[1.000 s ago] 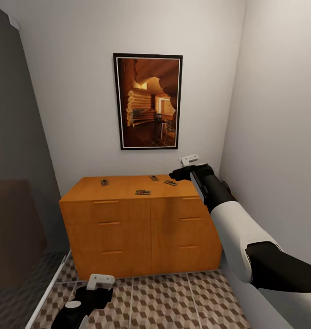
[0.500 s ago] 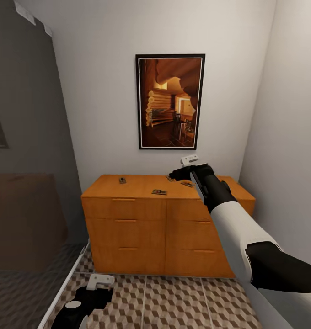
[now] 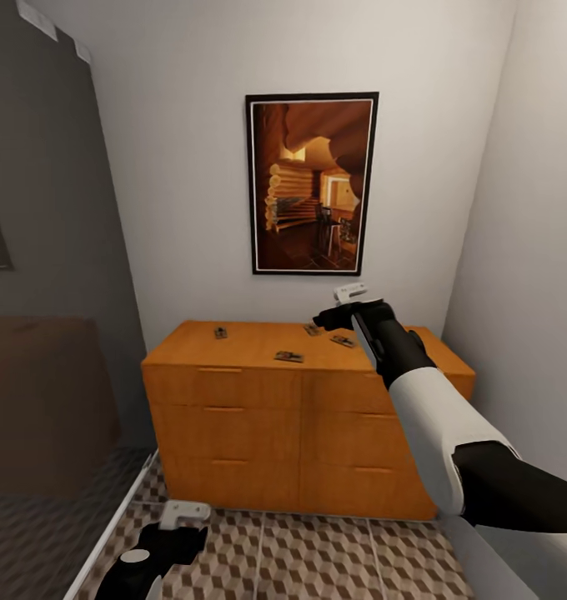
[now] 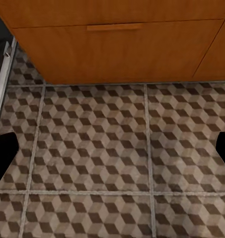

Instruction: Take the four mousetraps from the cabinet in the bathroom and place them on the bathroom floor. Make sure all four end up on the same floor surface, and ensure that at least two of them are either under or directly next to the same bathroom sink.

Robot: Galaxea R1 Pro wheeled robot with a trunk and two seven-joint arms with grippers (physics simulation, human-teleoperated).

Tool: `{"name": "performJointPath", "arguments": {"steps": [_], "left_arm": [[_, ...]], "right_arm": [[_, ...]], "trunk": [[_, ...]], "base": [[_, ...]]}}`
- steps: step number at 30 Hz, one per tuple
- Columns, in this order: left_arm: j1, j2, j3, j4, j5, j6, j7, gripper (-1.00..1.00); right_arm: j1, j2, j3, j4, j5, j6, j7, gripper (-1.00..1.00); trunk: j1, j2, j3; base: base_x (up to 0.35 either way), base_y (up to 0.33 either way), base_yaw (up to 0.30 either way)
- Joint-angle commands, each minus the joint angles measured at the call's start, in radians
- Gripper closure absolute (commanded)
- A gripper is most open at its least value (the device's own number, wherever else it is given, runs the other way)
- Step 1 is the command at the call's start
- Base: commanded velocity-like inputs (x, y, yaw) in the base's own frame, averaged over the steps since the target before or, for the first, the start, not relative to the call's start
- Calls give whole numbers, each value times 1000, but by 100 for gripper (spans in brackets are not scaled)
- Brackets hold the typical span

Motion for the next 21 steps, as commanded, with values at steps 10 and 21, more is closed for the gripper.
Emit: {"name": "performJointPath", "arguments": {"steps": [10, 21], "left_arm": [[-1, 0, -3, 0, 2, 5, 6, -100], [0, 21, -4, 40, 1, 3, 3, -100]], "right_arm": [[2, -19, 0, -1, 9, 0, 8, -100], [3, -22, 0, 39, 9, -87, 9, -100]], "trunk": [[0, -1, -1], [0, -1, -1]], "base": [[201, -150, 1], [56, -40, 0]]}}
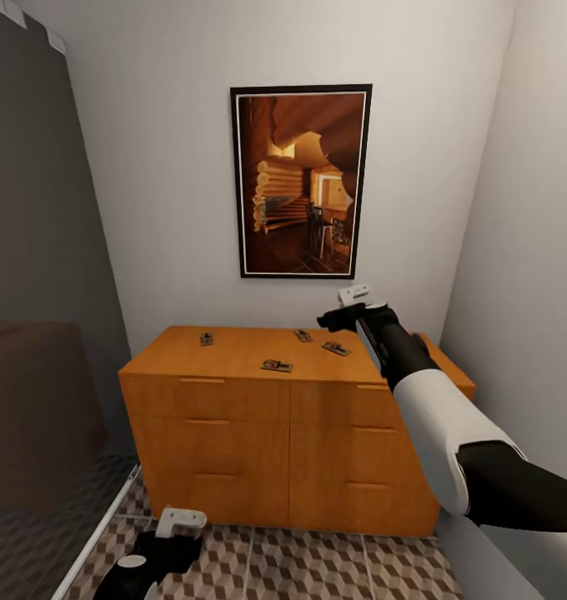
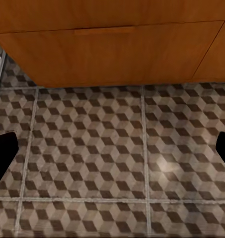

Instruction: Take the four mousetraps from the cabinet in the bathroom and place them on the bathroom floor. Make sure all four end up on the same floor surface, and ensure that at least two of them are either under or directly next to the same bathroom sink.

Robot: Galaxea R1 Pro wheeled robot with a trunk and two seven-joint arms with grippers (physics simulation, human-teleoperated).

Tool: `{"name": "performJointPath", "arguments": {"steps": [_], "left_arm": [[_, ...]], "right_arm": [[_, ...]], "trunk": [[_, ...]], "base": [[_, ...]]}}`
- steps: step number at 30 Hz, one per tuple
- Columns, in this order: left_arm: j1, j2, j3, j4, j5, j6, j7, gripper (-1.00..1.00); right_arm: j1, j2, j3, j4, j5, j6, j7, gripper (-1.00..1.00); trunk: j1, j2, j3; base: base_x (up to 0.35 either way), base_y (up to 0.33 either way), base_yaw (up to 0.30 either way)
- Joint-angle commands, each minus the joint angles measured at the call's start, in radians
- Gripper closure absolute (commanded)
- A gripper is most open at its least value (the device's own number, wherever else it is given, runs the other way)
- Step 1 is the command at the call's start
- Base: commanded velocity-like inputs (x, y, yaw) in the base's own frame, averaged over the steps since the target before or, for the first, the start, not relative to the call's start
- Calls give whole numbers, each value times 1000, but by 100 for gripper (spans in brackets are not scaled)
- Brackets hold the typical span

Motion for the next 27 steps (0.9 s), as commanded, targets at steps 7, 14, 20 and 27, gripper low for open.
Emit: {"name": "performJointPath", "arguments": {"steps": [7, 14, 20, 27], "left_arm": [[-1, 16, -3, 86, 2, -8, 5, -100], [0, 17, -2, 148, 3, -30, -15, -100], [0, 17, -1, 239, 2, -125, -49, -100], [0, 17, 1, 341, 2, -218, -61, -100]], "right_arm": [[-1, -6, 0, 79, 11, -57, 12, -100], [-1, -23, 0, 196, 12, -212, 12, -100], [-1, -55, 1, 232, 9, -256, 14, -100], [-1, -67, 2, 241, 7, -270, 16, -100]], "trunk": [[0, -1, -1], [0, -1, -1], [0, -1, -1], [0, -1, -1]], "base": [[2, -2, 0], [0, 0, 0], [0, 0, 0], [0, 0, 0]]}}
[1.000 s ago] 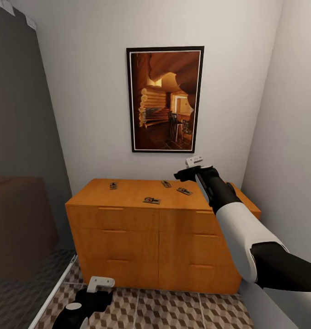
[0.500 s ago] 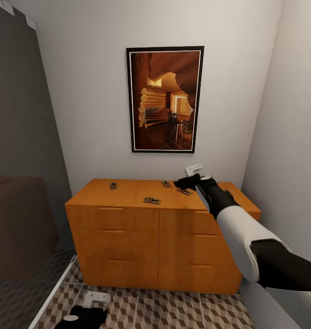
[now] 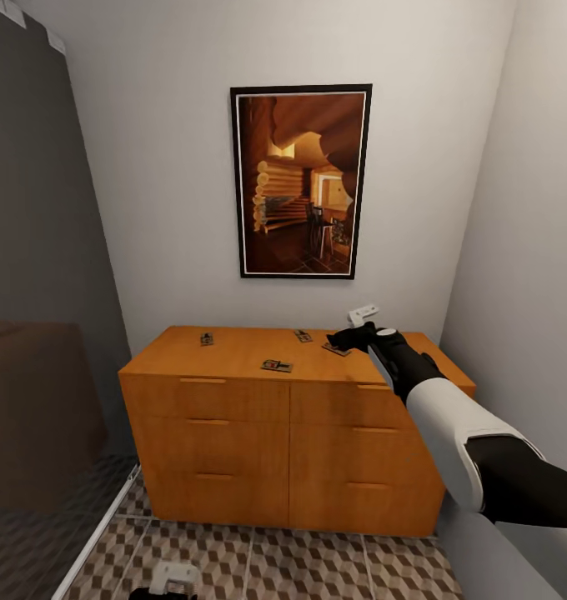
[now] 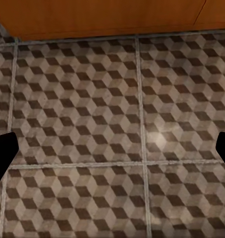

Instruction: Take the four mousetraps from the cabinet in the bathroom and place them on the bathroom floor. Make sure all four end up on the same floor surface, and ensure that at least two of them are either under or directly next to the same bathroom sink.

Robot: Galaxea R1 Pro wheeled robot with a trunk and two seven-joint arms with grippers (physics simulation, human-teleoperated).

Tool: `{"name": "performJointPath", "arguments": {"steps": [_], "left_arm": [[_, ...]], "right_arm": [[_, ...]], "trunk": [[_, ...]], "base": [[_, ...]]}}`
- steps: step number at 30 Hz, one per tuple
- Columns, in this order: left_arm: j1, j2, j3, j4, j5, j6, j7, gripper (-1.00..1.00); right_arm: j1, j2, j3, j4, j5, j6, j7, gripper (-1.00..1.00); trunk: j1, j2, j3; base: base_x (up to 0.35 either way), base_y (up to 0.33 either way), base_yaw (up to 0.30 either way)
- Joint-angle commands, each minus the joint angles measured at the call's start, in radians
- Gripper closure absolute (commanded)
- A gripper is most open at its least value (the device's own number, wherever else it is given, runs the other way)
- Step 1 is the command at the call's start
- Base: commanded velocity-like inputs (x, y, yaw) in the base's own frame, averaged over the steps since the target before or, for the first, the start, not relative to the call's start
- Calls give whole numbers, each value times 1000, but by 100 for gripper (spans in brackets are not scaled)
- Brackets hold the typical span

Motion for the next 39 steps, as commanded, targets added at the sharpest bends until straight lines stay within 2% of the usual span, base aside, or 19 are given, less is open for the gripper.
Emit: {"name": "performJointPath", "arguments": {"steps": [1, 8, 22, 32, 39], "left_arm": [[-1, 1, -3, 7, 1, 0, 2, -100], [-1, 1, -3, 45, 1, -17, 0, -100], [-1, 4, -3, 57, 1, -20, 0, -100], [-1, 3, -3, 97, 1, -20, 0, -100], [0, 3, -4, 102, 1, -20, -4, -100]], "right_arm": [[0, 0, 0, -1, 10, 2, 6, -100], [0, -3, 0, 8, 12, -39, 37, -100], [0, -5, -1, 10, 15, -50, 59, -100], [0, -27, 0, 12, 14, -52, 60, -100], [0, -32, 1, 20, 14, -52, 60, -100]], "trunk": [[0, -1, -1], [0, -1, -1], [0, -1, -1], [0, -1, -1], [0, -1, -1]], "base": [[0, 0, 0], [0, 0, 0], [0, 0, 0], [0, 0, 0], [0, 0, 0]]}}
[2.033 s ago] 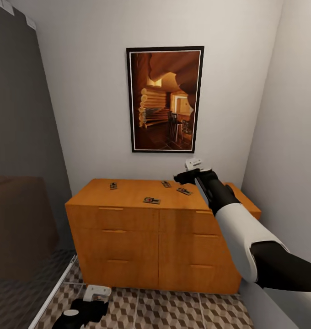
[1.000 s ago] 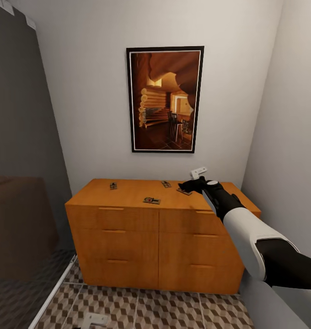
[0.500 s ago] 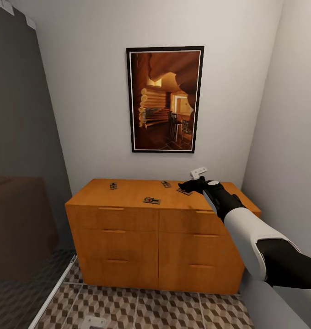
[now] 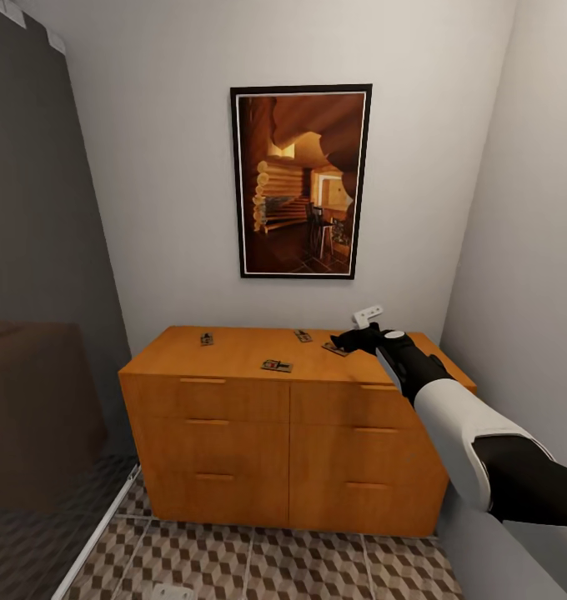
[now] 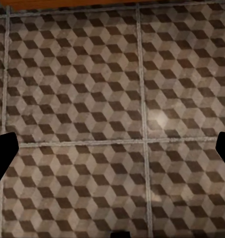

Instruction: Take the four mousetraps from the cabinet in the bathroom and place them on the bathroom floor. Make sure all four end up on the same floor surface, and ensure that at least two of them are either under or directly next to the same bathroom sink.

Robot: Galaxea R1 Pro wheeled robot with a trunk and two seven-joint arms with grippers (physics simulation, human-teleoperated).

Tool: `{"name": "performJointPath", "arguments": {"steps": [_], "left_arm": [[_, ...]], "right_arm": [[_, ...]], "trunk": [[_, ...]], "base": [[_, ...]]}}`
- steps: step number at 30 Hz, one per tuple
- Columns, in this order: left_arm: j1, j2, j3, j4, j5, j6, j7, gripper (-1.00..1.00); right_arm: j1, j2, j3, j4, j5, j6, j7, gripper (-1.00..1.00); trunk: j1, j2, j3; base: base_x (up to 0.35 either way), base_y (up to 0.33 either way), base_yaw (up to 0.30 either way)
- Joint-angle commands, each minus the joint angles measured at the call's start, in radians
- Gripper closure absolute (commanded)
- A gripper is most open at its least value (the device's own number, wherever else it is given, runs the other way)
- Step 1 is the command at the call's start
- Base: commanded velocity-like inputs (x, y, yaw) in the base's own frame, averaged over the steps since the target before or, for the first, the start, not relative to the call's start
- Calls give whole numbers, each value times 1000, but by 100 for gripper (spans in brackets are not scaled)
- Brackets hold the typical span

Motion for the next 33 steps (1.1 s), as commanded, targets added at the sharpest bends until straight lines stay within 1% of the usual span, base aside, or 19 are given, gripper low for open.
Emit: {"name": "performJointPath", "arguments": {"steps": [1, 9, 24, 33], "left_arm": [[0, 1, -3, -1, 1, 5, 0, -100], [-1, 1, -4, 0, 1, 5, -23, -100], [-1, 1, -3, 16, 1, 5, -28, -100], [-1, 1, -2, 43, 1, 5, -28, -100]], "right_arm": [[-1, 0, -1, -1, 11, 5, 4, -100], [0, -2, 0, 10, 11, -17, 4, -100], [0, -4, 0, 22, 11, -36, 4, -100], [0, -4, 0, 37, 11, -36, 4, -100]], "trunk": [[0, -1, -1], [0, -1, -1], [0, -1, -1], [0, -1, -1]], "base": [[0, 0, 0], [0, 0, 0], [0, 0, 0], [88, -89, 0]]}}
